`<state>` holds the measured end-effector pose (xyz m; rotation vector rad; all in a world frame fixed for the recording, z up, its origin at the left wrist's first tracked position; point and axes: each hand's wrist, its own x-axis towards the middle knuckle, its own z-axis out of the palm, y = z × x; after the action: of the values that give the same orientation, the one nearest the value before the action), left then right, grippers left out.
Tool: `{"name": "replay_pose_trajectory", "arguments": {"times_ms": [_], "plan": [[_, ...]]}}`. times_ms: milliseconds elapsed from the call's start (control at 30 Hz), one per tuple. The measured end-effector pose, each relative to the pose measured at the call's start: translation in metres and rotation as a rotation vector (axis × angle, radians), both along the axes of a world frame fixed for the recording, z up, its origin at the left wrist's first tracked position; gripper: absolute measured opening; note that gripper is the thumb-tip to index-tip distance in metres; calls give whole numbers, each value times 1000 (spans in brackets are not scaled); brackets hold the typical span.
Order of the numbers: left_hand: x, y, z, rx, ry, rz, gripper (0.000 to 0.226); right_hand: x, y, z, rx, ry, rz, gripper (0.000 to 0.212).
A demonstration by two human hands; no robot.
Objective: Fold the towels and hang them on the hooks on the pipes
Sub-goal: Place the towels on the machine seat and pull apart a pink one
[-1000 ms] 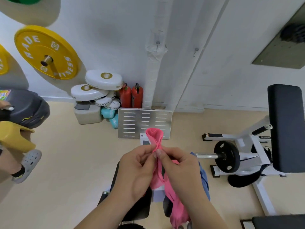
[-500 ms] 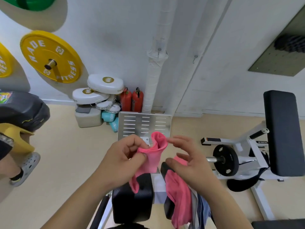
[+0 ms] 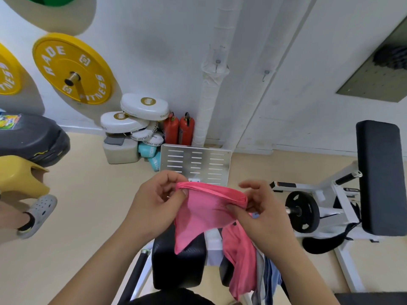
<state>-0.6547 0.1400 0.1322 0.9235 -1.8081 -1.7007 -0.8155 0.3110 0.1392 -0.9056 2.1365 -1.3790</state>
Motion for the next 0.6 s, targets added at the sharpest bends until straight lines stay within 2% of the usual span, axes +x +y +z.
{"name": "replay_pose_trajectory", "arguments": {"times_ms": [67,133,167,233,300,467,600], "plan": [[2,-1,-1,49,5,-31,27,-3,0,-1,6,-169,-17,53],[2,-4,-6,44,-30,-74,30,-7,-1,-2,21,-304,-24,34],[2,-7,-9,20,-56,-93,29,-9,-3,-3,42,-320,-33,22],[-1,-15,-18,-61,-113,-131,24,-15,-11,-9,72,-298,-81,13],[-5,-25,-22,-135,-141,-138,22,-22,-22,-14,38,-293,-122,15],[-5,-43,-16,-193,-97,-66,21,-26,-38,-17,-104,-277,-36,25],[15,-36,-42,-156,-181,-141,19,-11,-30,-41,-55,-312,31,23]]}}
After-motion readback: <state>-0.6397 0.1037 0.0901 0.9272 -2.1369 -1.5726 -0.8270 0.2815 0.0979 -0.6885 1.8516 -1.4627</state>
